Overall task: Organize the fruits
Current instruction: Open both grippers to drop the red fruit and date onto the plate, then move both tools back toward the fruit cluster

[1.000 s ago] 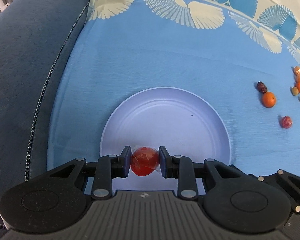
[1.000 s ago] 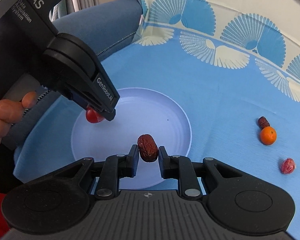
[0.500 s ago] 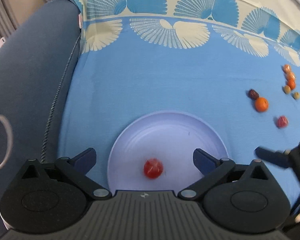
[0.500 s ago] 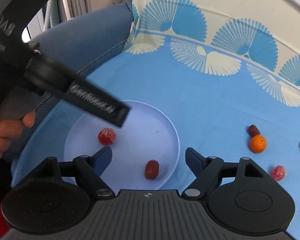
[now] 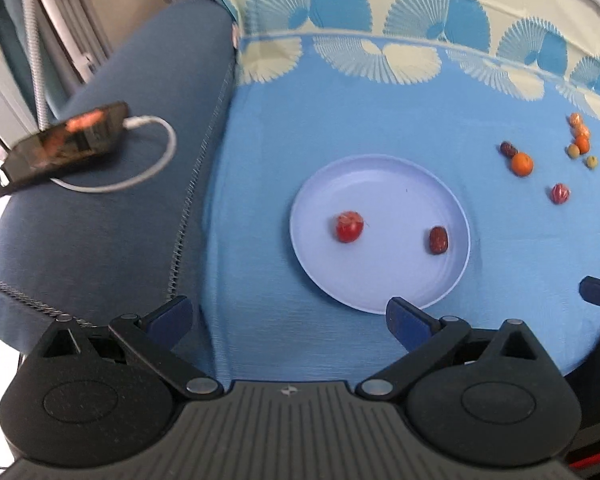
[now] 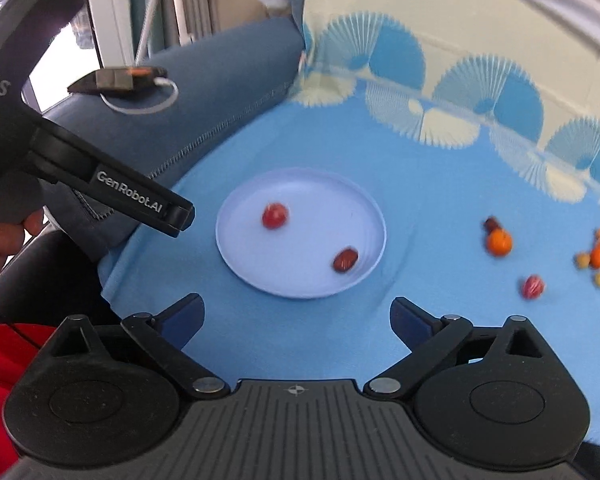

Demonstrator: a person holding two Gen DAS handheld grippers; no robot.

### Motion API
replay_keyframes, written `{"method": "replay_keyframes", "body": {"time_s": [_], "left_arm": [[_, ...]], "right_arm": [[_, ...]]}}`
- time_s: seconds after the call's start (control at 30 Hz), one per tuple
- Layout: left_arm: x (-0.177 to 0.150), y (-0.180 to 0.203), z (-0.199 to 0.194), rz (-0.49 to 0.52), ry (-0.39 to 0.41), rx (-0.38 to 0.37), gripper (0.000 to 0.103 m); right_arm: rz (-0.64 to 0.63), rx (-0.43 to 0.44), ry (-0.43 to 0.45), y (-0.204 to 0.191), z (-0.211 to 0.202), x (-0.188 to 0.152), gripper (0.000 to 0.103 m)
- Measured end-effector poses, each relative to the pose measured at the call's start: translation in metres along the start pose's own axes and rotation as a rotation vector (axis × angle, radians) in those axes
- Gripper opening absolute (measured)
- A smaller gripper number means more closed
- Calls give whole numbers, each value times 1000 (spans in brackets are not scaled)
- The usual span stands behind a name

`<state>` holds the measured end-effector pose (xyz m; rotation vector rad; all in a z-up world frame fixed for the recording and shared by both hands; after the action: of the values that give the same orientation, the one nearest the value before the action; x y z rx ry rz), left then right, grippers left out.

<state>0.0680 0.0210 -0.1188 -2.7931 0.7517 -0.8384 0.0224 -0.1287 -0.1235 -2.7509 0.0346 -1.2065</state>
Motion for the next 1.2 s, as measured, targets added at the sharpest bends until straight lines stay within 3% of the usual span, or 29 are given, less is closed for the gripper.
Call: {"method": "replay_keyframes", "body": {"time_s": [0.43, 1.2], "left_arm": [[-16, 12, -48, -9, 80, 12, 103], [-22, 14, -51, -8, 70, -2, 103]], "right_arm": [[-21, -31, 117, -4, -46, 4, 102], [-14, -31, 116, -8, -48, 0, 102]]}}
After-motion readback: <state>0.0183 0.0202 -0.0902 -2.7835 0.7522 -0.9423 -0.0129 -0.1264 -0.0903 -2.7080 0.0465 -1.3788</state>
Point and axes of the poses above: each gripper's, at about its wrist camera, not at the fingertips, and z roughly the way its jaws point, y to its right, x to its top, the point moved 10 cm from there along z, roughly the way its jaws point, and after that the axes turned 11 degrees about z, right-handed, at the moved point
